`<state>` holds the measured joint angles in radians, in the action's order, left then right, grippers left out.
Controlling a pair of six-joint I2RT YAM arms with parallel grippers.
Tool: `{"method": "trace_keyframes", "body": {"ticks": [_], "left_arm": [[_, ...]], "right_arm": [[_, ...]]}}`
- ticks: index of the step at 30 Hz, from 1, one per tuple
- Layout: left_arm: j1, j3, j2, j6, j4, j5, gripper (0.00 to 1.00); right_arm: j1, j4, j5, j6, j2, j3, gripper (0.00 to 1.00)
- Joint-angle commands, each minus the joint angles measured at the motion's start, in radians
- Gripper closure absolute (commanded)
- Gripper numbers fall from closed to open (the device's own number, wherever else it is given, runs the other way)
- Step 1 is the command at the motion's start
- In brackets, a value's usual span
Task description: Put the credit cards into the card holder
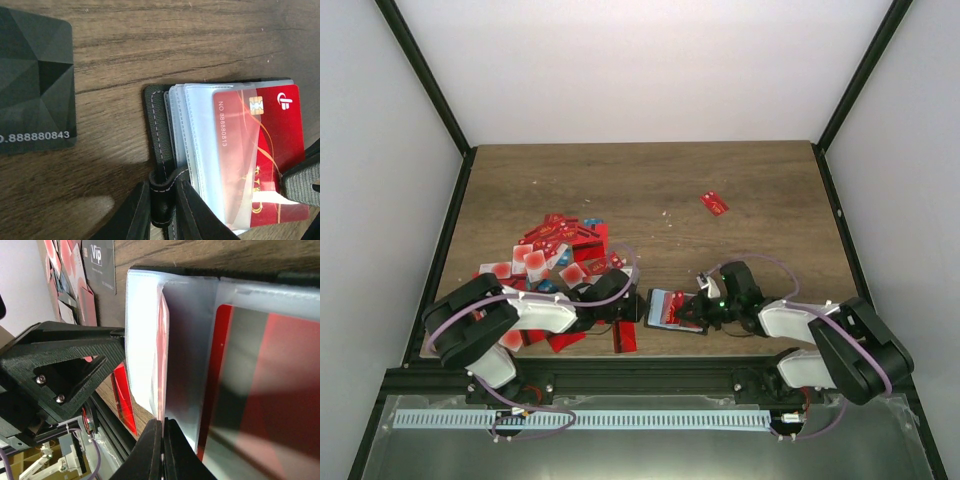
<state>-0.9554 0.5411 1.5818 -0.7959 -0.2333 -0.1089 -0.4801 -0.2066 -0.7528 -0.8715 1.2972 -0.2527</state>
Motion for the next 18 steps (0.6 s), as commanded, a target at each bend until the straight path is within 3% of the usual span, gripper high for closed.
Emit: {"method": "trace_keyframes", "body": {"ticks": [1,18], "left_arm": [[-0.033,-0.024,-0.002,-0.057,0.018,-0.008,0.84],[-0.038,-0.034,-0.013,-0.075,0.025,0.027,0.85]], "right_arm": [[0.008,-0.069,-0.01,-0.047,0.008,0.027,0.99],[0.006,-0.121,-0.107,0.0,0.059,0.051,0.99]]}}
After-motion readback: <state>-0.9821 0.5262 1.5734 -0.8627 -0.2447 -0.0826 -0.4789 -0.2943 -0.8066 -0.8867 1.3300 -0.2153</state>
